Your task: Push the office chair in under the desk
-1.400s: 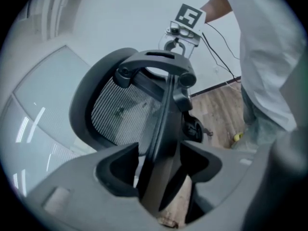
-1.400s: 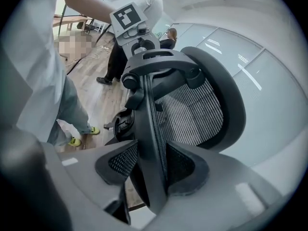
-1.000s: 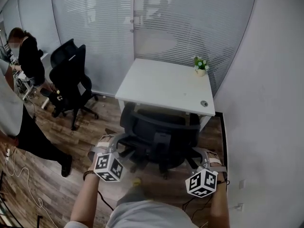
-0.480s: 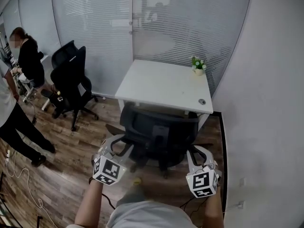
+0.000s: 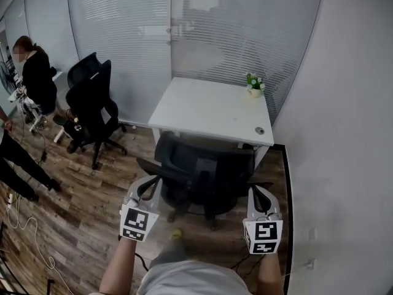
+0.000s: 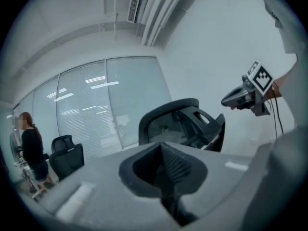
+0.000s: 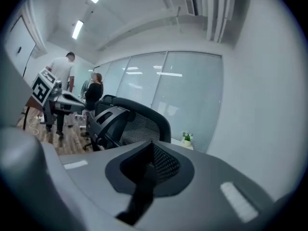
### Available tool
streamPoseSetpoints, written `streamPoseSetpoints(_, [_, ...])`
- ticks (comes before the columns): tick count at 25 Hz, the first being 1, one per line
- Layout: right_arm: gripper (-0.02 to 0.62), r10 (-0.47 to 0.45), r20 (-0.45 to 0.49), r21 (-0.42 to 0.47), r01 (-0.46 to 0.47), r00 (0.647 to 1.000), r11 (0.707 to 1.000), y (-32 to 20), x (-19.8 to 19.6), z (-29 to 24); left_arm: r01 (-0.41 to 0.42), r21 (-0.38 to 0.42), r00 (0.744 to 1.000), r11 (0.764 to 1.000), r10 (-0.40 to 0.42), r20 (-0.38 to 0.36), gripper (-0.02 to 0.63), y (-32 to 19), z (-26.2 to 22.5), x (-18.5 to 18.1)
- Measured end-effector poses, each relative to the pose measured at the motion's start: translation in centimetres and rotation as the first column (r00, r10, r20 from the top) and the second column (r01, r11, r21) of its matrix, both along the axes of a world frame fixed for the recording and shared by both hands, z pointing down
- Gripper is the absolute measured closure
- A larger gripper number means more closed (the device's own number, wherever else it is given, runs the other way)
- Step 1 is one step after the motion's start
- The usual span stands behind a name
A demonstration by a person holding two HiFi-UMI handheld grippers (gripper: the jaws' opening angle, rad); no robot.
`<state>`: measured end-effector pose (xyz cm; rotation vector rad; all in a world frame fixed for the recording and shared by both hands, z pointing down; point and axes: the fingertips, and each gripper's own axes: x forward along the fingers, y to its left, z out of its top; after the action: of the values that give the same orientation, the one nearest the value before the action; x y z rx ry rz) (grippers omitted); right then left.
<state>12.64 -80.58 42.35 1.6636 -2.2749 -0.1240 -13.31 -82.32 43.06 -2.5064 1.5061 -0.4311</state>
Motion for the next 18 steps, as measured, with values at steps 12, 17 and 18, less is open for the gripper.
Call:
streamPoseSetpoints(12, [0.594,0.036,0.138,-0.025,-0.032,0.990,0.999,0.7,1.7,0.2,0.078,-0.009,0.990,0.997,-0.079,-0.121,0.609,0.0,-0.9,-1.1])
streamPoseSetpoints(17, [0.595,0.037,0.152,-0.026,-0.034,0.988,0.999,0.6,1.9,0.0,0.086,-0.012,0.984,0.996,-0.087,-0.157,0.609,-0.2,-1.4,-1.3])
streamPoseSetpoints(18, [0.594,0.039,0.155,-0.026,-0.035,0.987,0.999,0.6,1.9,0.0,0.084,-0.012,0.984,0.996,-0.085,-0.158,0.609,-0.2,-1.4,-1.3])
